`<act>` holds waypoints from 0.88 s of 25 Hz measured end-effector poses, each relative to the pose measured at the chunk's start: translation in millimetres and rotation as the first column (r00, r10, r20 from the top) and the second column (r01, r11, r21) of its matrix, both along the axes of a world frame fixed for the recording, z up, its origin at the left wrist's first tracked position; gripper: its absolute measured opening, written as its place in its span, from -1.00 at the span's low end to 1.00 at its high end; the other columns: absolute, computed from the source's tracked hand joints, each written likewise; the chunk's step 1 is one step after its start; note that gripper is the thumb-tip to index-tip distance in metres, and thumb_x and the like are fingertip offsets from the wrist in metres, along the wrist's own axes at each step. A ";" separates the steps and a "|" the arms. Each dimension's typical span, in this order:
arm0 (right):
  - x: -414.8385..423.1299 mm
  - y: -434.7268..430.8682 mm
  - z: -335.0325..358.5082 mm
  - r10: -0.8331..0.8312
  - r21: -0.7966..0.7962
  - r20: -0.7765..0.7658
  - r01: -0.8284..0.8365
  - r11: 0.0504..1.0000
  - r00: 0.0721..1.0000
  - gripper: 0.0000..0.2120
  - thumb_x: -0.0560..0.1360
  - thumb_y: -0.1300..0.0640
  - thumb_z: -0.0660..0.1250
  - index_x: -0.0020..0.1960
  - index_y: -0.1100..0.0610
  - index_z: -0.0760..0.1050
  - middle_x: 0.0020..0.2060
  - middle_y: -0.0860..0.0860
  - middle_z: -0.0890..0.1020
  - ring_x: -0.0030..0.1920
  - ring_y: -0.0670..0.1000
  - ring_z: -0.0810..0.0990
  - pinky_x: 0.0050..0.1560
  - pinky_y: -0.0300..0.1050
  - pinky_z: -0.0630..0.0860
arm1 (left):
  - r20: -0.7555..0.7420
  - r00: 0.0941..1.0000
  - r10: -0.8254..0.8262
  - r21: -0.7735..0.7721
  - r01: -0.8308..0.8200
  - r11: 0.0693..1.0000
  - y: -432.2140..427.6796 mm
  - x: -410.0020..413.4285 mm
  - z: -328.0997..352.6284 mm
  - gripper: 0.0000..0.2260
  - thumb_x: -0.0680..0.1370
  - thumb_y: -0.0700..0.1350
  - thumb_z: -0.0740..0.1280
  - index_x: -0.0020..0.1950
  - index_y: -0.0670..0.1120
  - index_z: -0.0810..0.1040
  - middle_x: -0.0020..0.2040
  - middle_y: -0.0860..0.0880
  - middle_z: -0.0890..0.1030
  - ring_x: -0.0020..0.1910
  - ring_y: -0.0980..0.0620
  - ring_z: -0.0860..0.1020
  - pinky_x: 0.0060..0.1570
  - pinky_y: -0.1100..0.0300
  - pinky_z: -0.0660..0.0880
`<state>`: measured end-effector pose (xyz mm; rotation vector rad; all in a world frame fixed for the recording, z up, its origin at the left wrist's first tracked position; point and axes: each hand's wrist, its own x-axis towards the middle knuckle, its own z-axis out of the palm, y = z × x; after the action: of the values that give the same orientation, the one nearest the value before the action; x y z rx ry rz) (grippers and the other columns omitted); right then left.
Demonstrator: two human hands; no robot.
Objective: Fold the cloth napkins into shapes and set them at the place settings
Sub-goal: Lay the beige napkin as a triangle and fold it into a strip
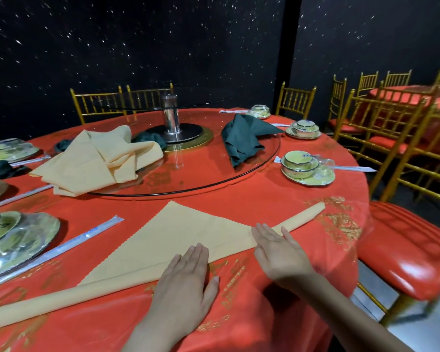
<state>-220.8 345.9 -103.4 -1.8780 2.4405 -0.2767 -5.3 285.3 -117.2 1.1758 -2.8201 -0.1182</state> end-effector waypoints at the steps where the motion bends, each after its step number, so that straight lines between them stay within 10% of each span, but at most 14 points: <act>1: -5.2 1.1 -0.3 -0.039 0.004 -0.011 0.039 0.999 0.999 -0.28 0.39 -0.08 -0.29 0.54 0.04 0.01 0.53 -0.07 0.06 0.51 -0.16 -0.06 0.46 -0.12 -0.23 | -0.014 1.000 -0.005 0.002 0.005 1.000 -0.3 0.3 0.1 -0.36 0.60 0.19 -0.18 0.26 -0.11 0.56 0.25 -0.02 0.56 0.23 0.08 0.53 0.20 0.05 0.40; 6: -35.9 7.7 -1.3 -0.199 0.074 -0.041 0.201 0.977 0.979 -0.43 0.56 -0.06 -0.21 0.54 0.07 -0.02 0.54 -0.05 0.01 0.51 -0.12 -0.09 0.48 -0.02 -0.22 | 0.006 1.000 0.005 0.045 -0.005 0.999 -1.1 0.8 4.0 -0.33 0.59 0.24 -0.20 0.31 -0.10 0.52 0.29 -0.01 0.53 0.27 0.10 0.49 0.32 0.23 0.29; 10: -59.9 9.2 0.2 -0.298 0.077 -0.021 0.299 0.951 0.954 -0.49 0.62 -0.01 -0.11 0.54 0.06 0.01 0.53 -0.04 0.02 0.52 -0.11 -0.07 0.48 0.04 -0.20 | -0.085 0.996 -0.030 -0.032 0.028 0.999 -2.5 1.2 6.7 0.01 0.23 0.40 -0.61 0.56 -0.01 -0.07 0.54 0.07 -0.05 0.52 0.16 -0.06 0.41 0.30 -0.28; 22: -36.7 11.3 12.3 -0.264 -0.050 -0.045 0.262 0.964 0.963 -0.35 0.52 -0.12 -0.28 0.54 0.16 -0.06 0.54 0.04 -0.04 0.52 -0.04 -0.13 0.49 0.00 -0.25 | -0.018 0.999 -0.045 -0.019 0.044 0.999 -0.8 -2.7 15.1 0.07 0.14 0.41 -0.67 0.55 0.00 -0.15 0.56 0.07 -0.12 0.48 0.21 -0.21 0.38 0.26 -0.30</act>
<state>-257.4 357.2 -91.1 -1.5905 2.7410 -0.2987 -8.0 284.4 -102.1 1.1028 -2.8262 -0.1042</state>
